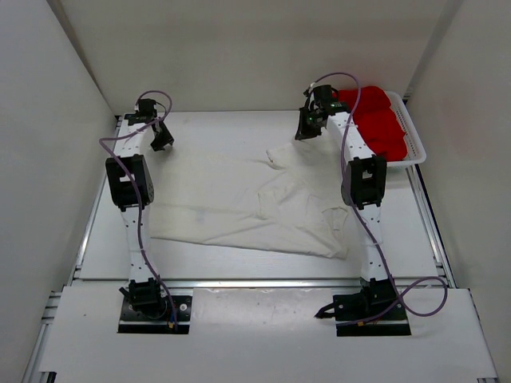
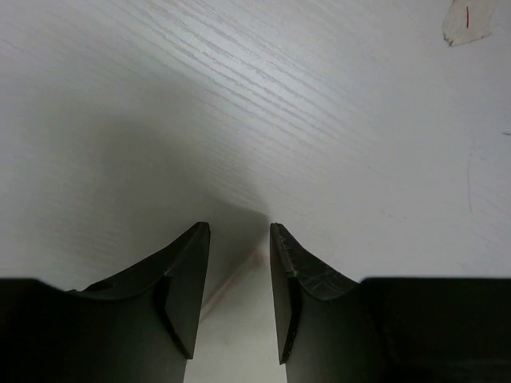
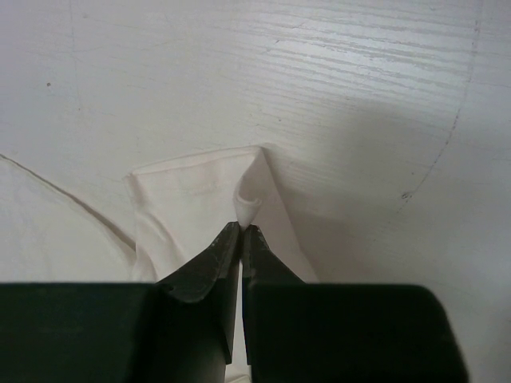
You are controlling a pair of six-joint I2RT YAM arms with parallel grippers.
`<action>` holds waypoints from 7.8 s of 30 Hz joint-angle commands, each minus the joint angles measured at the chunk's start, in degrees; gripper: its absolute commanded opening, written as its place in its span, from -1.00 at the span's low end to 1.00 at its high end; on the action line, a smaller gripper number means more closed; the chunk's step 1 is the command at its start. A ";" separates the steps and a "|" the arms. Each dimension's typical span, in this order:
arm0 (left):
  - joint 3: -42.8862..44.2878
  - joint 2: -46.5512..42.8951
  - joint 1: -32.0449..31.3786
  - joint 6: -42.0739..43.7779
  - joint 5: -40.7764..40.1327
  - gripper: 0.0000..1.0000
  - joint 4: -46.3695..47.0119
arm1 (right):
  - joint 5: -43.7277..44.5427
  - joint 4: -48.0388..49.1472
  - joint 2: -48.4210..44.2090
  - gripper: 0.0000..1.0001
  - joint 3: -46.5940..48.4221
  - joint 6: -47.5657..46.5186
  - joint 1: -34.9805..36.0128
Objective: Fold and stack the t-shirts
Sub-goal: Grap the side of the flattened tshirt furthest away from the robot with both arms, then fold the other side of the tshirt into a rectangle, then rotate the tshirt 90 degrees
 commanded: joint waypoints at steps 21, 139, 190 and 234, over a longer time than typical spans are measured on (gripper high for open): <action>-4.06 -6.27 -1.70 0.08 -2.50 -1.00 -1.53 | 1.11 -0.70 -6.67 -1.00 -0.79 -1.43 -0.94; -95.92 -78.44 -24.90 -25.24 22.45 -0.07 52.52 | 7.79 33.94 -71.18 -0.69 -95.89 27.49 39.93; -93.89 -58.83 -23.49 -27.00 18.59 -0.01 58.42 | 12.62 39.73 -73.02 -0.37 -100.01 14.22 -3.17; -96.98 -82.74 -13.65 -21.20 26.67 0.08 38.22 | 1.38 22.91 -14.28 -1.00 -35.39 12.20 8.11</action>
